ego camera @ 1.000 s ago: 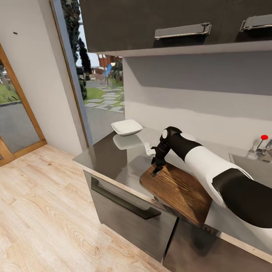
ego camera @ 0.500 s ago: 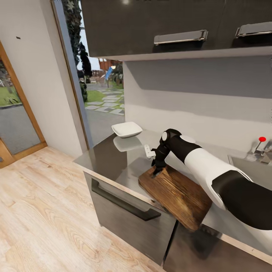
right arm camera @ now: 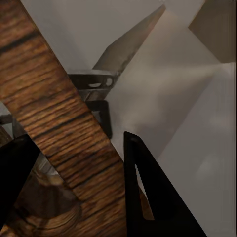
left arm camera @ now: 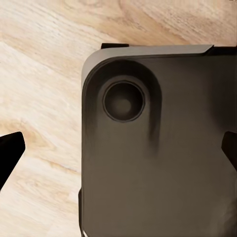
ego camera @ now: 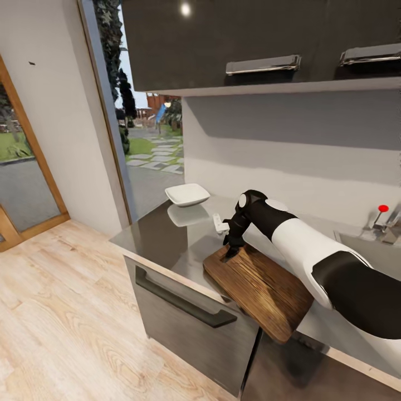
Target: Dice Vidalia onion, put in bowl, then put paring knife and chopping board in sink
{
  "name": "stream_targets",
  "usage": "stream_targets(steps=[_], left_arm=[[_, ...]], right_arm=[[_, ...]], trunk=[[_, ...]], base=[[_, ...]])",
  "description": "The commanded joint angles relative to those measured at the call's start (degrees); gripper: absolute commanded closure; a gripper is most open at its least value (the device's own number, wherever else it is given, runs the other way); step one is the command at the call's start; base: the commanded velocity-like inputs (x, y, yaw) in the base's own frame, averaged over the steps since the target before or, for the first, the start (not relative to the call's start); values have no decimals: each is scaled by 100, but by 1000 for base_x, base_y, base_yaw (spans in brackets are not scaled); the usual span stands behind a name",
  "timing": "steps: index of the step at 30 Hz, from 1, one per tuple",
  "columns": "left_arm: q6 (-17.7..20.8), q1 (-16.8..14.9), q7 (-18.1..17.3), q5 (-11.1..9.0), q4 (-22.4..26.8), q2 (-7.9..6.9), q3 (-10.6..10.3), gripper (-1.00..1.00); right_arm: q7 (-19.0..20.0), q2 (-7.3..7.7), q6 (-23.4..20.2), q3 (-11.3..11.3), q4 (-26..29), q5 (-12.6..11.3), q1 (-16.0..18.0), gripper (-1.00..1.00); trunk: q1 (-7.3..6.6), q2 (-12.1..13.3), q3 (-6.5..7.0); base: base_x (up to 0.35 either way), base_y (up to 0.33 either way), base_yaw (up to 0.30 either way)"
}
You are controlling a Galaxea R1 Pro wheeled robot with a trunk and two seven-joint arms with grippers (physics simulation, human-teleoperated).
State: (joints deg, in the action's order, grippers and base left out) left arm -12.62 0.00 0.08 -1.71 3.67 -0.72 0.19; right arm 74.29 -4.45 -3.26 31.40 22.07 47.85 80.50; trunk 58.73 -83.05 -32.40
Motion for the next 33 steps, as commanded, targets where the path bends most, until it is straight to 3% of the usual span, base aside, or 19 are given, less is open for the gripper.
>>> stream_targets(steps=[1, 28, 33], left_arm=[[-13, 0, 1, -19, 3, 0, -1, -100], [-13, 0, 3, -15, 3, -7, 7, -100], [-13, 0, 1, -14, 3, -1, 0, -100]], right_arm=[[15, 1, -34, 15, 7, 5, 3, 100], [39, 37, -68, 6, 24, 5, 2, 100], [41, 71, -390, -5, 33, 5, 1, 100]], trunk=[[0, -2, 4], [0, -2, 246], [0, -2, 291]], base=[[0, 0, 0], [0, 0, 0], [0, 0, 0]])
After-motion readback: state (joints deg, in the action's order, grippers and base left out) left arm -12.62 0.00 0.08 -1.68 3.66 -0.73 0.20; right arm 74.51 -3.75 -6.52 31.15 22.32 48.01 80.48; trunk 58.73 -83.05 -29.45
